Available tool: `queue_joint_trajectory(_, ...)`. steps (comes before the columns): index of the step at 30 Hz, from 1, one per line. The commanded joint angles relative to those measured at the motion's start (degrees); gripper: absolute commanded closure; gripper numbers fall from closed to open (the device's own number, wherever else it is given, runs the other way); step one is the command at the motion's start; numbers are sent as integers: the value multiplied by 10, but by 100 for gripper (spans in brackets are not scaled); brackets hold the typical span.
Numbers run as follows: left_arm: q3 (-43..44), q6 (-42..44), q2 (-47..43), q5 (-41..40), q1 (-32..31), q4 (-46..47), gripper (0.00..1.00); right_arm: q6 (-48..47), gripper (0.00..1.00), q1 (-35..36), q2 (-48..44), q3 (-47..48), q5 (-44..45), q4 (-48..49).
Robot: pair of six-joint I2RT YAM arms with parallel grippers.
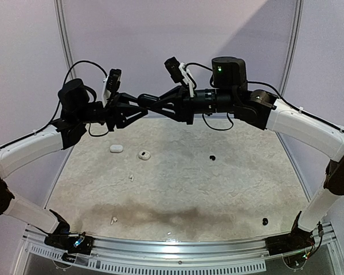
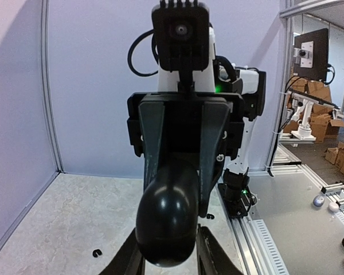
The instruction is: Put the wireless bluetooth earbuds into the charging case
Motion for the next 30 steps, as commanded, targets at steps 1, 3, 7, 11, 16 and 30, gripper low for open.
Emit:
queue_joint_trajectory(1, 6, -5, 7, 2, -8, 8, 70, -23, 100, 4, 11, 14, 11, -23)
queue_joint_trajectory(3, 7, -5, 7, 3, -8, 8, 77, -25, 100, 4, 13, 15, 12, -24)
queue_joint_trajectory(7, 8, -5, 8, 5, -8, 8, 91, -23, 100, 4, 16, 20, 13, -32)
queue_joint_trajectory(11, 9, -5, 8, 6, -8, 9, 98, -26, 100, 4, 21, 22, 18, -43)
queue_joint_trajectory(16, 9, -10, 8, 6, -8, 15, 78, -30, 100, 4, 24, 22, 19, -46)
queue_joint_trajectory(30, 11, -23, 14, 16, -7, 29, 76, -37, 100, 4, 21, 19, 29, -47)
